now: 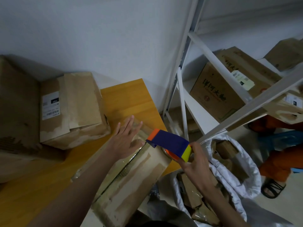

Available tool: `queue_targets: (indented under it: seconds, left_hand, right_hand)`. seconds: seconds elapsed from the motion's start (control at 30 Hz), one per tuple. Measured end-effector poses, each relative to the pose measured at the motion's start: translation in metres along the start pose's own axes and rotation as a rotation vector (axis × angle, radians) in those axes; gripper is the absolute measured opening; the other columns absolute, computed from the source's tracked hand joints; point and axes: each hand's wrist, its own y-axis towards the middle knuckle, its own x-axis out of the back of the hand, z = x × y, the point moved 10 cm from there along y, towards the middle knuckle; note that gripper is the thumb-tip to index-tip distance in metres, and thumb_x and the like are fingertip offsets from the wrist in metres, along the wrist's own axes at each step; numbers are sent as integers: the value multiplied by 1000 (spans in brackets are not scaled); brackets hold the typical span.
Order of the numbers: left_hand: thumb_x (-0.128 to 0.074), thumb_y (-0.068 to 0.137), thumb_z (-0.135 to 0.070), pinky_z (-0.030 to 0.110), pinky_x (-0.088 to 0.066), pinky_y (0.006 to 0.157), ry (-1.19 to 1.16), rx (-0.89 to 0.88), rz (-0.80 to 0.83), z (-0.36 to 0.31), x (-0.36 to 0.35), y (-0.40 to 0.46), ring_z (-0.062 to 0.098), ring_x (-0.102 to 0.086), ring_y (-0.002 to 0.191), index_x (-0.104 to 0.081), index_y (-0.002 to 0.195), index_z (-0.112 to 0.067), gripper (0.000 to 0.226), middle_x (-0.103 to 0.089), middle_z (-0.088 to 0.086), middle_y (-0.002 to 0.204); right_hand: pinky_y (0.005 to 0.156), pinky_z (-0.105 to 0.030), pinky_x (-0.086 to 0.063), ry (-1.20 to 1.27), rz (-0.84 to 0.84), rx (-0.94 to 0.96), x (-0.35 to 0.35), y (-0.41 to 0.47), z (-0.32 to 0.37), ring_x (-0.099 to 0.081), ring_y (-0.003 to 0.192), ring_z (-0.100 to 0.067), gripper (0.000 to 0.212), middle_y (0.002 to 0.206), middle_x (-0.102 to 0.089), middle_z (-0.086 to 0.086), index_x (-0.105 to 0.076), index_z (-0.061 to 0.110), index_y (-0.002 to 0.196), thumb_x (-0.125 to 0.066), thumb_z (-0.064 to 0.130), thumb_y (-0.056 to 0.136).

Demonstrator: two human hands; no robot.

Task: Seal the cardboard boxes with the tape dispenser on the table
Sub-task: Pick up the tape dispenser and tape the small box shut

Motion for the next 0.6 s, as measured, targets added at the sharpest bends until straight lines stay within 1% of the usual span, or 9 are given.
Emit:
queue_targets:
  seconds: [0.1,0.23,0.3,0.37,0.43,0.5,0.6]
  left_hand:
    - [-1,88,-84,54,-4,124,35,11,0,0,0,-1,22,16,154,6,160,-33,89,20,6,166]
    - [-2,86,-85,55,-5,124,31,36,-5,-4,1,-1,24,12,155,-1,161,-29,94,16,7,167]
    - [-8,88,-84,54,-8,124,53,54,-25,-7,2,-1,25,6,155,-7,162,-22,96,9,7,168]
    - [-20,91,-80,52,-13,124,57,47,-84,-16,4,-4,23,-3,156,-14,161,-15,95,-2,6,169]
    - [-27,92,-78,50,-14,123,26,-43,-128,-34,0,-9,21,-6,156,-19,160,-13,94,-7,4,169]
    - [-31,89,-81,49,-15,122,1,-121,-150,-50,-4,-15,19,-10,155,-21,159,-12,99,-11,2,168]
    - [-30,80,-91,48,-10,123,-29,-84,-95,-52,-13,-16,15,-8,155,-19,160,-14,112,-10,-2,168]
  right_hand:
    - [60,-16,-43,-51,19,-29,-7,0,-4,-55,93,2,48,100,-55,12,-47,30,106,-83,46,79]
    - [58,-14,-39,-105,38,-33,-12,1,-6,-50,95,8,48,103,-51,11,-48,27,109,-82,45,80]
    - [58,-13,-36,-121,46,-32,-14,0,-6,-48,92,11,47,103,-49,9,-47,26,109,-80,45,81]
    - [60,-12,-37,-122,46,-39,-14,0,-7,-47,94,13,48,103,-50,8,-48,24,110,-79,46,81]
    - [61,-10,-40,-91,45,-59,-13,1,-9,-48,97,13,49,103,-51,10,-47,26,109,-75,52,79]
    - [62,-8,-40,-68,56,-64,-13,3,-12,-50,98,10,51,103,-53,10,-47,27,109,-71,58,76]
    - [67,-9,-43,-48,78,-73,-15,4,-19,-55,97,1,56,108,-57,8,-49,26,114,-78,56,77]
